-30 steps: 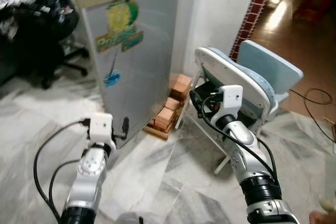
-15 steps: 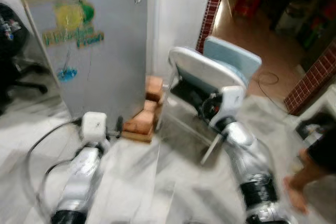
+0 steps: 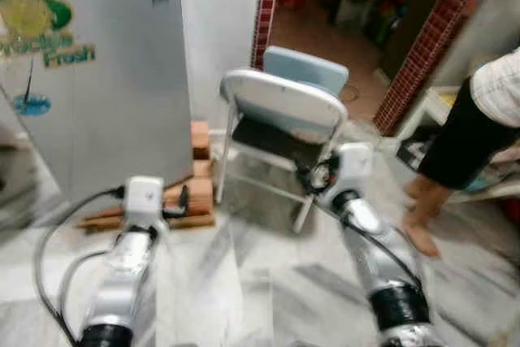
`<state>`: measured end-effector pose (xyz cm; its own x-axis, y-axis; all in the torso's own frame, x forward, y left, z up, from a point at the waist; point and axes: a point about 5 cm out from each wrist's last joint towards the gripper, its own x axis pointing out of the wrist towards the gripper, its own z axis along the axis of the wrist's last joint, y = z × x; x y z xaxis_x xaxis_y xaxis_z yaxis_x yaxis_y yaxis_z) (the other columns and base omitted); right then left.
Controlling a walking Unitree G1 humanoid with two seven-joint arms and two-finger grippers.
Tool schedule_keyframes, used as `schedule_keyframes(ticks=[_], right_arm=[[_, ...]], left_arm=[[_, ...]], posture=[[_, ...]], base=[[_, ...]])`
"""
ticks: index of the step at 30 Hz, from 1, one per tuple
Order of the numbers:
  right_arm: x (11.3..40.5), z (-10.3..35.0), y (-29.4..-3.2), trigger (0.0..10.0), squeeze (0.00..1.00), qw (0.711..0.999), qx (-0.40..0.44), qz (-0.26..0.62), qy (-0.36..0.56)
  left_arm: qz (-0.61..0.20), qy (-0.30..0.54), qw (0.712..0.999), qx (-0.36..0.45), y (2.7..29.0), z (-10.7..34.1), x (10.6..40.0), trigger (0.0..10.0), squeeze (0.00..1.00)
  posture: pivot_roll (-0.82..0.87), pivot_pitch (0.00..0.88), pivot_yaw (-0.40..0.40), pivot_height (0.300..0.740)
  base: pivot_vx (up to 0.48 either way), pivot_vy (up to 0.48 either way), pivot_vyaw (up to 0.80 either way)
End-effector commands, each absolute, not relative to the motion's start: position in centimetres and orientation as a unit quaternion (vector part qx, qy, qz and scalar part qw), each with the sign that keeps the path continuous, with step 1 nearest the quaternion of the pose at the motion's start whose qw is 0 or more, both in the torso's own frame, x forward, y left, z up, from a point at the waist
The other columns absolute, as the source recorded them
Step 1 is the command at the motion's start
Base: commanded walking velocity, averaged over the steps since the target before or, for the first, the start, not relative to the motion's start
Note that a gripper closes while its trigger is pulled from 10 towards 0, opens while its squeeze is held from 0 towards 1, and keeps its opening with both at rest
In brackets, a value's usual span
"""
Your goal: Restocking fridge
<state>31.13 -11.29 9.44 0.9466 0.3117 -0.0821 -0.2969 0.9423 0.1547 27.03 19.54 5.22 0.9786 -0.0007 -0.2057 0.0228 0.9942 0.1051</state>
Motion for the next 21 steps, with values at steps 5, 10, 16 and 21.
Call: schedule_keyframes(ticks=[5, 10, 16, 21], right_arm=[[31.43, 9.89, -12.85, 10.0, 0.00, 0.988, 0.060, 0.133, 0.045], [31.37, 9.77, -12.93, 10.0, 0.00, 0.989, 0.059, 0.131, 0.048], [31.38, 9.74, -13.01, 10.0, 0.00, 0.989, 0.057, 0.131, 0.049], [31.54, 9.86, -13.11, 10.0, 0.00, 0.989, 0.056, 0.129, 0.049]], left_arm=[[-0.030, 0.094, 0.994, 0.048, 18.16, 5.36, 27.31, 10.0, 0.00], [-0.042, 0.089, 0.994, 0.049, 17.83, 5.42, 27.32, 10.0, 0.00], [-0.048, 0.089, 0.994, 0.042, 17.69, 5.40, 27.35, 10.0, 0.00], [-0.053, 0.084, 0.994, 0.039, 17.68, 5.56, 27.41, 10.0, 0.00]], posture=[[0.06, 0.000, -0.050, 0.740], [0.06, 0.000, -0.053, 0.740], [0.06, 0.000, -0.056, 0.740], [0.06, 0.000, -0.060, 0.740]], base=[[0.000, 0.245, -0.80], [0.000, 0.000, -0.80], [0.000, 0.000, -0.80], [0.000, 0.000, -0.80]])
